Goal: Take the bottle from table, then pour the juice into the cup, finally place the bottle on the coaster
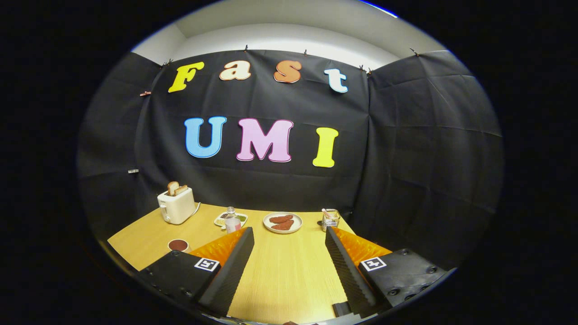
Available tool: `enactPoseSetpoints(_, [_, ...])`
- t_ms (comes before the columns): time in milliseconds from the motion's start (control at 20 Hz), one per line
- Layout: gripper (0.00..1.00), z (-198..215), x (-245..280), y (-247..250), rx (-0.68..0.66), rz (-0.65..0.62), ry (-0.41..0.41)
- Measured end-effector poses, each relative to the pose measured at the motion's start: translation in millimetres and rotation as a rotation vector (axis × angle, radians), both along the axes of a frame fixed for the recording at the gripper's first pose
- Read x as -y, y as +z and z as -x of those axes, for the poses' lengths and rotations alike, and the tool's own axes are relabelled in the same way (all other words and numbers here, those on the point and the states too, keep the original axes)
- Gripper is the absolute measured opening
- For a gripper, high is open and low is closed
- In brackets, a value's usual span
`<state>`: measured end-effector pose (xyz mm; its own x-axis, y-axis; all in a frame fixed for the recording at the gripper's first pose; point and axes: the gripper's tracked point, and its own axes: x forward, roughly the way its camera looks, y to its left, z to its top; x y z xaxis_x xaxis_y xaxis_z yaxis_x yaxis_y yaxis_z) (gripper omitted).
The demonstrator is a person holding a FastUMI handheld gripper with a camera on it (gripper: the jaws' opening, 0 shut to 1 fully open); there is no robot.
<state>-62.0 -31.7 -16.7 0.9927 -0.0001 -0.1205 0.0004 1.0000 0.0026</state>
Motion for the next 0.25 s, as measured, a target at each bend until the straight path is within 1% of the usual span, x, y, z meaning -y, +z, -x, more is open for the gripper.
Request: enactPoseSetpoints(250, [0.97,19.3,2.8,5.6,0.014,0.011,-0.026])
